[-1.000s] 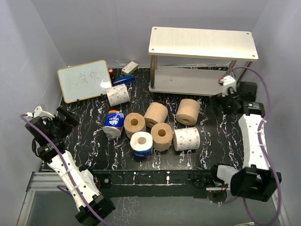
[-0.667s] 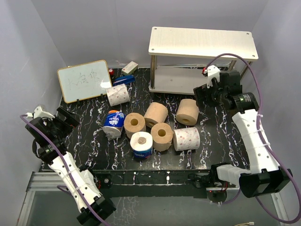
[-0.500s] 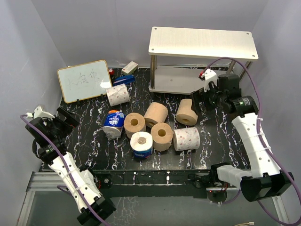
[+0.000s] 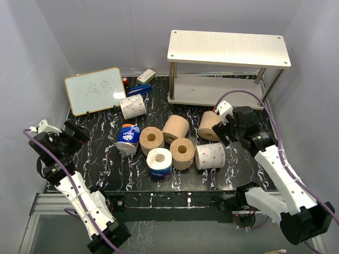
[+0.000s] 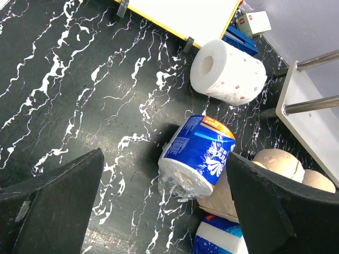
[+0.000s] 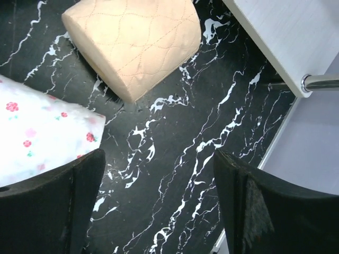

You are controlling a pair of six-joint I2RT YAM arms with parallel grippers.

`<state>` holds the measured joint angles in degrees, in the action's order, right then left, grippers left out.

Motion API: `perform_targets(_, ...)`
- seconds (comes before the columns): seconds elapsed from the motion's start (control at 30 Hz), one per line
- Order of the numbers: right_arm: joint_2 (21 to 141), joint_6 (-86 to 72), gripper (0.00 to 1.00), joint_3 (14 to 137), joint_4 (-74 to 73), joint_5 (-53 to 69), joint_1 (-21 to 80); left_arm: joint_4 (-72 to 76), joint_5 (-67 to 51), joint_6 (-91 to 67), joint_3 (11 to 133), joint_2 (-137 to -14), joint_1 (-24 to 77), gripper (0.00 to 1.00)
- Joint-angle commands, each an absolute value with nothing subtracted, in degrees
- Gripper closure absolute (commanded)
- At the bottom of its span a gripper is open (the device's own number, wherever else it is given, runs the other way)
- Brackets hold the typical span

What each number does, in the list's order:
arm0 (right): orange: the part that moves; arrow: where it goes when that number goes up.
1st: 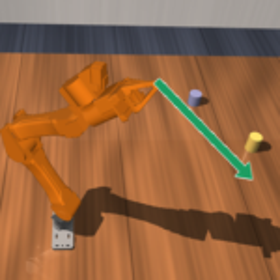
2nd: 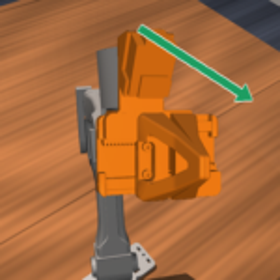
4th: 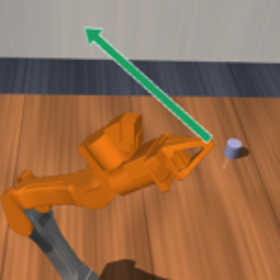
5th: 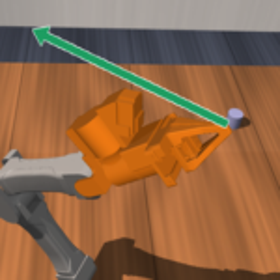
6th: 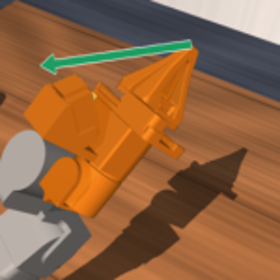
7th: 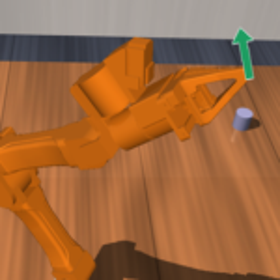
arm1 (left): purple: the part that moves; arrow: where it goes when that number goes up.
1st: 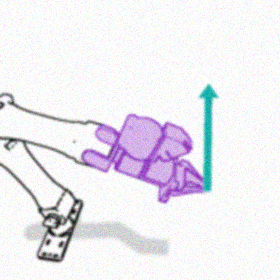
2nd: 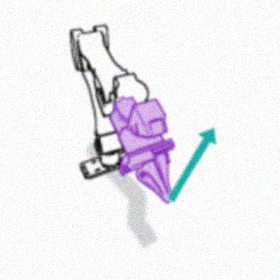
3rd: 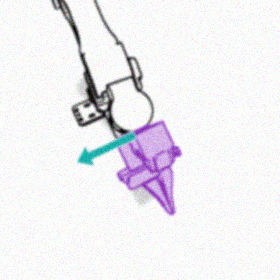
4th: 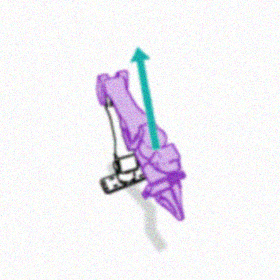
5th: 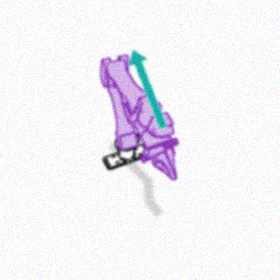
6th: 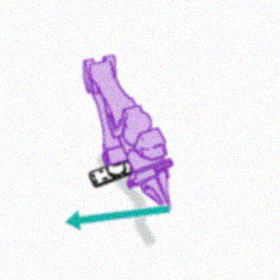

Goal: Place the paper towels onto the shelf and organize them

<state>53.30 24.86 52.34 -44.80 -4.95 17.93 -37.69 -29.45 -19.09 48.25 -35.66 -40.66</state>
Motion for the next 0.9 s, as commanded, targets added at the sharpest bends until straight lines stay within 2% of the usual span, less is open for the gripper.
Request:
perform_targets(0.0, 59.13, 26.26, 0.23, 55.37, -39.99, -8.63, 19.44, -37.09, -30.98, -18.85, 48.30, -36.32, -40.92, 0.02)
perform_targets(0.1, 62.99, 24.22, 0.27, 56.18, -40.19, -10.55, 23.29, -37.11, -31.19, -18.81, 48.32, -36.56, -40.94, 0.02)
perform_targets(0.23, 64.55, 23.72, 0.26, 54.08, -36.72, -15.70, 30.53, -37.12, -30.93, -18.81, 48.27, -36.12, -40.96, 0.02)
perform_targets(0.43, 68.62, 24.60, 0.27, 54.64, -31.98, -18.75, 31.02, -37.21, -30.67, -18.98, 48.25, -35.34, -40.96, 0.02)
perform_targets(0.67, 74.22, 22.60, 0.41, 54.97, -30.20, -18.55, 31.01, -37.18, -30.67, -18.92, 48.33, -35.57, -40.99, 0.02)
perform_targets(0.87, 75.06, 21.80, 0.47, 54.55, -29.30, -18.30, 31.05, -37.28, -30.67, -18.98, 48.26, -35.52, -41.07, 0.02)
